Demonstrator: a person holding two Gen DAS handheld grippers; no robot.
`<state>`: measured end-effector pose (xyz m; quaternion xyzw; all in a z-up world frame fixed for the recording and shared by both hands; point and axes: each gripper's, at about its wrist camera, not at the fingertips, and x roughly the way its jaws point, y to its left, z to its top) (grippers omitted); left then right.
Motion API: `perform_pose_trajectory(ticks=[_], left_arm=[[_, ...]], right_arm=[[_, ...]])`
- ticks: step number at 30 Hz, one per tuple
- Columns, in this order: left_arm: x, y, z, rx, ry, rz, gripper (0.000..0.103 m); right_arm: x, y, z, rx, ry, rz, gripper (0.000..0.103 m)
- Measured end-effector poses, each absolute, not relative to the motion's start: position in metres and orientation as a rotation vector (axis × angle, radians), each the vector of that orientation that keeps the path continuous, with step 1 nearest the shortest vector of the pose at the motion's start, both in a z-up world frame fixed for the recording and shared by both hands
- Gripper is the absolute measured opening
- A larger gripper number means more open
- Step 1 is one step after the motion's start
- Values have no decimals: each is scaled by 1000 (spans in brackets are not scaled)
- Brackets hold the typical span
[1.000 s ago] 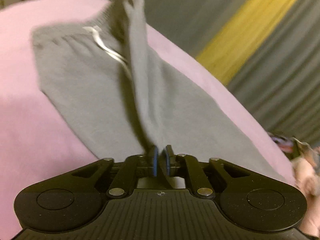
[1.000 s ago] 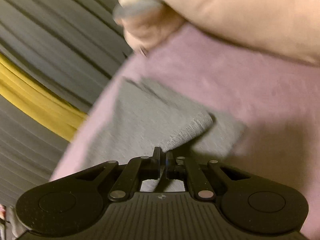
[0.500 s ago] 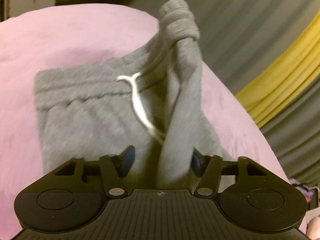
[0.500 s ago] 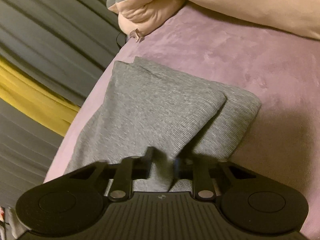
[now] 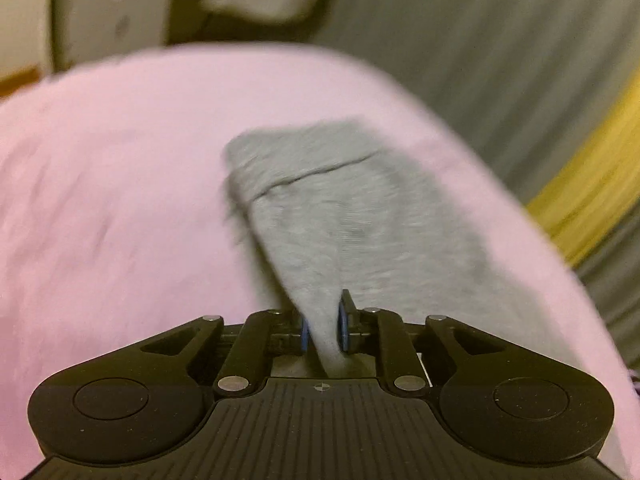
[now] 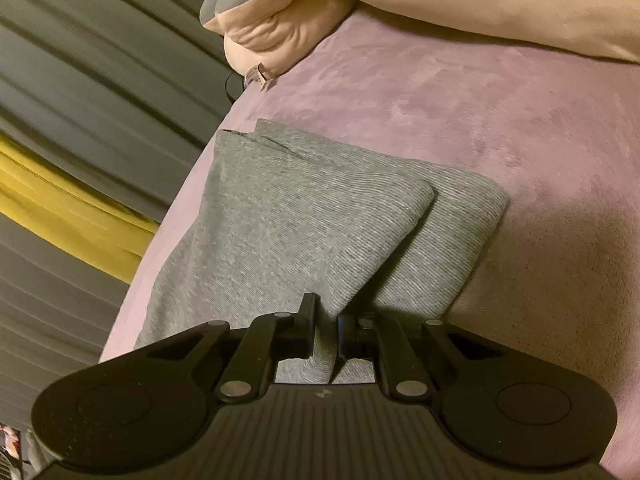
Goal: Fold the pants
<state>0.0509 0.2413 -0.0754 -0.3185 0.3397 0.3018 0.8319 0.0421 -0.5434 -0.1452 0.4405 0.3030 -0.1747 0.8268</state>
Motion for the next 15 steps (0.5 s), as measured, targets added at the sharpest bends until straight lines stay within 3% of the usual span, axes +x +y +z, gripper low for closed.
perform_pose_trajectory(ticks=[4,9,15], left_arm=[[40,234,-67,-761,601,713,61],[40,214,-34,-598,543,659,65],[20,154,12,-398,517,519,79]], right_arm=[[41,-541,-140,899,652,-382,10],[39,-540,-136,887,639,-396,9],[36,-530,-114,770,597,-377,5]])
